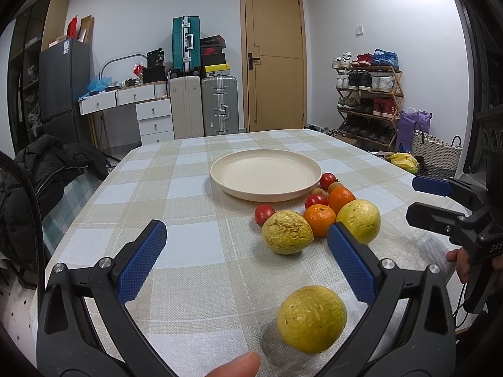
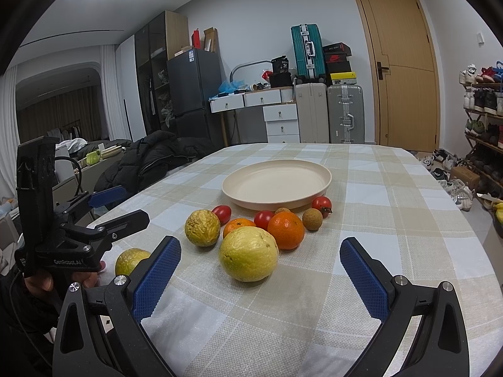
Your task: Organize fruits
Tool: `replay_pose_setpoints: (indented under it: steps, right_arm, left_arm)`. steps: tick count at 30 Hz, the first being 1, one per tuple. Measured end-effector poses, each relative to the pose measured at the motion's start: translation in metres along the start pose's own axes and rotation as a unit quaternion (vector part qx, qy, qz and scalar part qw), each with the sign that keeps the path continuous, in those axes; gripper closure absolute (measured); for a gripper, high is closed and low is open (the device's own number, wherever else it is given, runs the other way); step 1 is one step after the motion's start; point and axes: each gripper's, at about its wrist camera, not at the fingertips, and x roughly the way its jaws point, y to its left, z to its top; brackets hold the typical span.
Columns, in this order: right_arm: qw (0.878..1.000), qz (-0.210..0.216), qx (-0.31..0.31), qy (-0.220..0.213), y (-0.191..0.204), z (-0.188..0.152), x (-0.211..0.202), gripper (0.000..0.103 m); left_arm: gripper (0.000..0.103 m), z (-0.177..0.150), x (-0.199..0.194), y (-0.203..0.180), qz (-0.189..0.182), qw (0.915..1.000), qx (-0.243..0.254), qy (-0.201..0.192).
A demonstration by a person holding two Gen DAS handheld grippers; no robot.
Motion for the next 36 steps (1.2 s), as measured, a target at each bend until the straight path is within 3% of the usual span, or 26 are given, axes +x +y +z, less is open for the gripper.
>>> replay_pose_setpoints:
  steps: [14, 16, 20, 24, 28, 32, 36]
  right_arm:
    - [1.0, -0.004, 0.003, 0.015, 0.004, 0.003, 0.001, 0.0]
    - [1.0, 0.005, 0.006, 0.028, 0.004, 0.003, 0.006, 0.0]
    - [0.998, -0.022, 0.001, 0.059, 0.006, 0.003, 0.017, 0.0]
    - [0.995, -0.001, 0.038, 0.088, -0.004, 0.005, 0.032, 0.0]
    - [0.993, -0.004, 0.031, 0.115, -0.002, 0.007, 0.046, 0.0]
    - [0.988, 0.007, 0.039, 0.148, -0.003, 0.003, 0.06, 0.022]
    - [0.986, 0.019, 0.042, 0.162, -0.003, 0.0, 0.067, 0.029]
  left_arm:
    - [0.001, -0.014, -0.004, 0.003, -0.026, 0.999, -0.008, 0.036]
    - [0.001, -0.018, -0.002, 0.005, -0.033, 0.9984, -0.01, 0.045]
    - [0.001, -0.027, 0.0, 0.006, -0.04, 0.9974, -0.011, 0.059]
    - [0.001, -0.031, 0.004, 0.002, -0.042, 0.9966, -0.005, 0.07]
    - [0.002, -0.035, 0.006, 0.002, -0.05, 0.9955, -0.016, 0.079]
    - [0.011, -0.04, 0.009, 0.001, -0.053, 0.9939, -0.016, 0.096]
    - [0.026, -0.044, 0.015, -0.004, -0.07, 0.9911, -0.008, 0.113]
